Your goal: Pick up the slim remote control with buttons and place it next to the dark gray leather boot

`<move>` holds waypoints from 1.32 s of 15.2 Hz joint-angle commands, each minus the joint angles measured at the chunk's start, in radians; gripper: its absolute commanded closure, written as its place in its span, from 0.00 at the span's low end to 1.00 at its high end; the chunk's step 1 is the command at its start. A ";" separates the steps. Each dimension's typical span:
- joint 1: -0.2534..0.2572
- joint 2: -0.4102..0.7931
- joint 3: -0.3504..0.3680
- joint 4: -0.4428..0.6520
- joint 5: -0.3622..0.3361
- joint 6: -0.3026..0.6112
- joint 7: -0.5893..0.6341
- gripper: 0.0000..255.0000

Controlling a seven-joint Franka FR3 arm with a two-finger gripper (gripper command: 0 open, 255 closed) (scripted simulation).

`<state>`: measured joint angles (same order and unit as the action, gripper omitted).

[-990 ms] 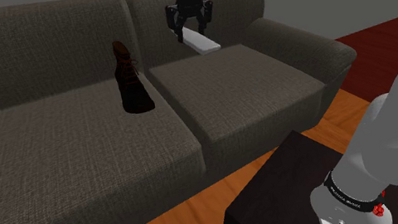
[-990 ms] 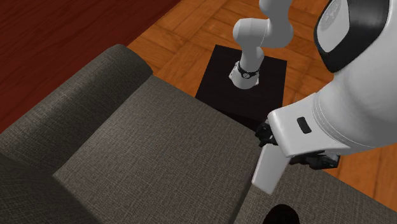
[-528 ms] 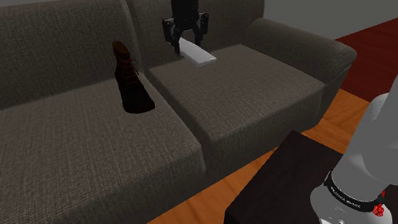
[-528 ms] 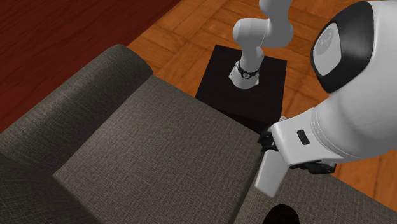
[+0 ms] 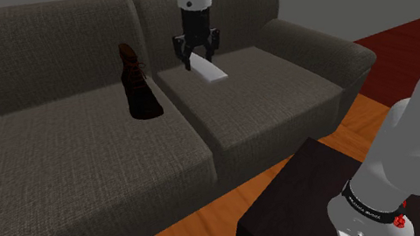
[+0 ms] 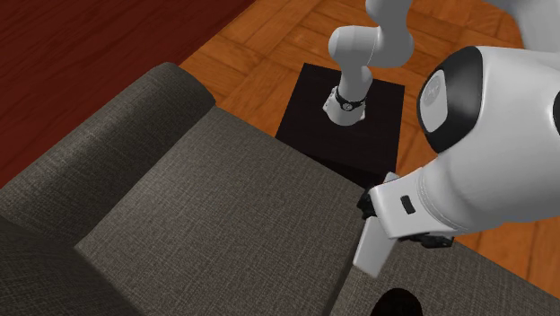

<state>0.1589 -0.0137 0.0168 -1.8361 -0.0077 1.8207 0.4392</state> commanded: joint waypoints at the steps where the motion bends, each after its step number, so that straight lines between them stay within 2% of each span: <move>1: -0.001 0.001 -0.001 -0.026 0.000 0.028 -0.002 1.00; 20: -0.001 0.059 -0.001 -0.215 -0.002 0.275 0.001 1.00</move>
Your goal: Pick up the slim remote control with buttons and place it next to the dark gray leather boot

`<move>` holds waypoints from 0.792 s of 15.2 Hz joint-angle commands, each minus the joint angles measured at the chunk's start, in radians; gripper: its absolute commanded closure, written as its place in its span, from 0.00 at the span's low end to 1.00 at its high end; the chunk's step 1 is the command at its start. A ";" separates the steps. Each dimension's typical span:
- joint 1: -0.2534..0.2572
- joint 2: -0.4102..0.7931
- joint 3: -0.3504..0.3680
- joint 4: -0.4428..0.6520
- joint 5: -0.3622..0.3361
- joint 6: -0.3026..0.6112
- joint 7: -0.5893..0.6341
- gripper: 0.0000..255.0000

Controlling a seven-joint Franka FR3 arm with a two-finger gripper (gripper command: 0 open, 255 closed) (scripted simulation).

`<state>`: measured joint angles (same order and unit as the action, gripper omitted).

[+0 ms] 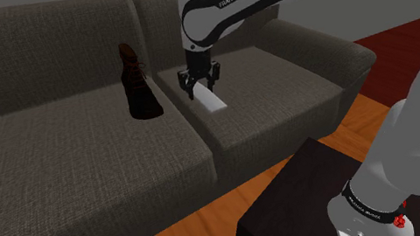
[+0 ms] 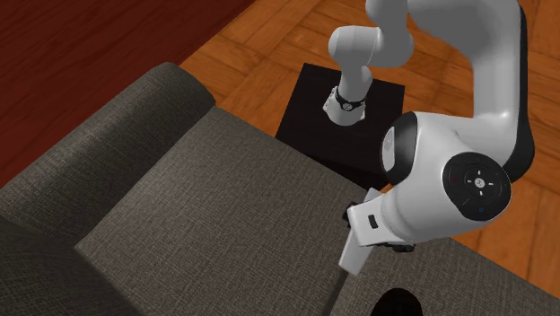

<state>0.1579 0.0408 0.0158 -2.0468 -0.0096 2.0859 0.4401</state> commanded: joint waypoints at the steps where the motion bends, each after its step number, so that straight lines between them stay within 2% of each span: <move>1: 0.000 0.010 0.000 -0.012 0.000 0.023 0.000 1.00; 12: 0.000 0.079 0.000 -0.083 -0.003 0.163 0.002 1.00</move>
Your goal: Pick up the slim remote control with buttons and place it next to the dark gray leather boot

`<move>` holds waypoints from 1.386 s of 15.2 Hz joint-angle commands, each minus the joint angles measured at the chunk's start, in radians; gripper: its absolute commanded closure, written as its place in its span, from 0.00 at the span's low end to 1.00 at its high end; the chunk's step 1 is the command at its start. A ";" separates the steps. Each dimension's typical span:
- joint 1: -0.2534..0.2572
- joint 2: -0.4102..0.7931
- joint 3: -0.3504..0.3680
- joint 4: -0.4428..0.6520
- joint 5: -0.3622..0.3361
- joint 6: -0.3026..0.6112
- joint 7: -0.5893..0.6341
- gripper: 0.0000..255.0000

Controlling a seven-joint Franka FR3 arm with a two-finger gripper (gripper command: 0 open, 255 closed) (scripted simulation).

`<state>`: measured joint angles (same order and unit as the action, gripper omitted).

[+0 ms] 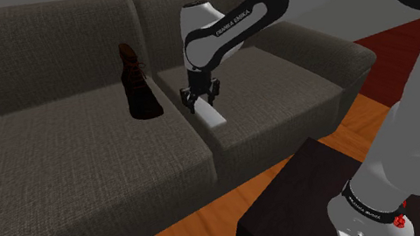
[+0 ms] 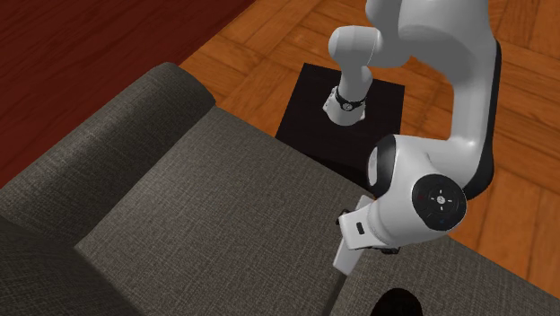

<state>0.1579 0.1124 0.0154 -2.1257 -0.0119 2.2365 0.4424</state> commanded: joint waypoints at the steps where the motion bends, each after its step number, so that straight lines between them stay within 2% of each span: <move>1: 0.000 0.015 0.000 -0.009 -0.001 0.025 0.000 1.00; 10: 0.000 0.020 0.000 -0.013 -0.001 0.034 0.001 1.00; 11: 0.000 0.020 0.000 -0.013 -0.001 0.034 0.001 0.00; 16: 0.000 0.020 0.000 -0.013 -0.001 0.034 0.001 0.00; 20: 0.000 -0.043 0.001 0.043 0.001 -0.086 -0.001 0.00; 21: 0.000 -0.043 0.001 0.043 0.001 -0.086 -0.001 0.00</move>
<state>0.1584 0.0738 0.0162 -2.0902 -0.0107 2.1649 0.4420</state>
